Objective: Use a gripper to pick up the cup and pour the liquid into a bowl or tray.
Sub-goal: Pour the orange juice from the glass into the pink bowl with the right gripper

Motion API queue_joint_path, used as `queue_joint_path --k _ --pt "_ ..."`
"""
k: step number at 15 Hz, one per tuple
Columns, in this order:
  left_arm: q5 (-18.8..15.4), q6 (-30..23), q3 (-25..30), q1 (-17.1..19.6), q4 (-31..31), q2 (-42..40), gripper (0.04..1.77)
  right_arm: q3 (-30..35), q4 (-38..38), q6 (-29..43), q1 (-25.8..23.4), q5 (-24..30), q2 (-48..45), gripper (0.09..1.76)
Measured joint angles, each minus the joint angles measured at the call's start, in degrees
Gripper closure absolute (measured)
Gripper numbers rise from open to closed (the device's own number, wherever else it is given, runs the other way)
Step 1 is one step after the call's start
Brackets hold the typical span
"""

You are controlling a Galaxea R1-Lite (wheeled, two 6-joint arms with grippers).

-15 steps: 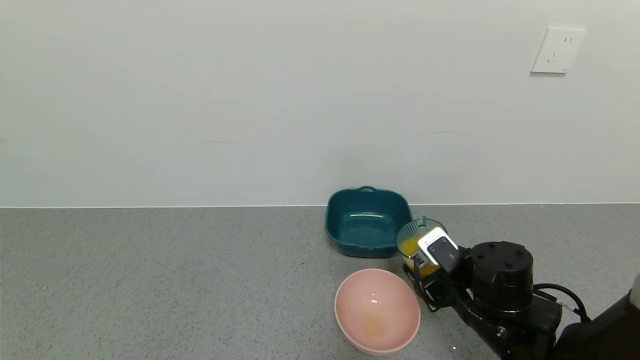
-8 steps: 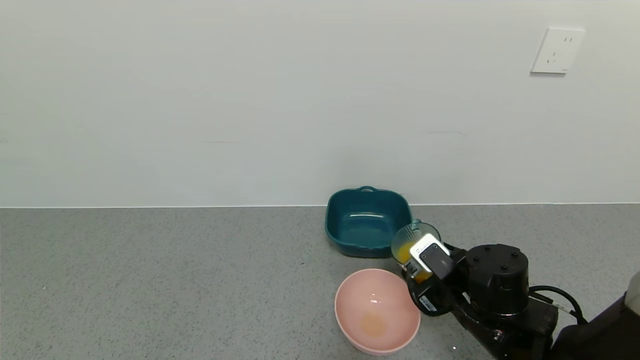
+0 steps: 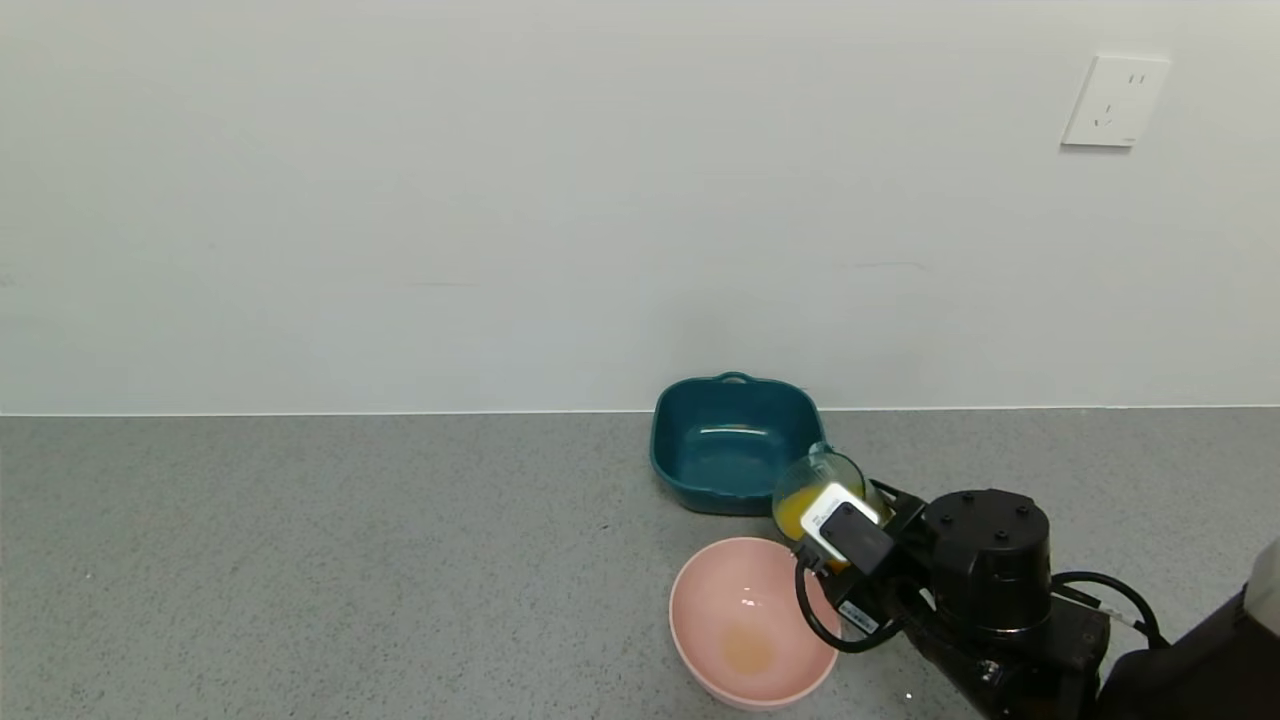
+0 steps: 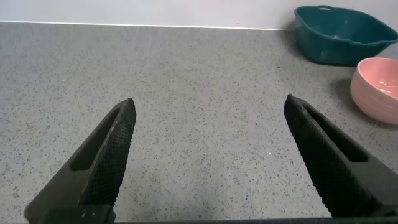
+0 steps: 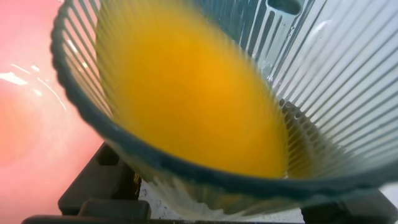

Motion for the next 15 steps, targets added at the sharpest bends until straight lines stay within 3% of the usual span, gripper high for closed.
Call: queue_joint_path --k 15 --pt "0.0 0.0 0.0 0.0 0.0 0.0 0.09 0.37 1.01 -16.13 0.45 -3.83 0.6 0.49"
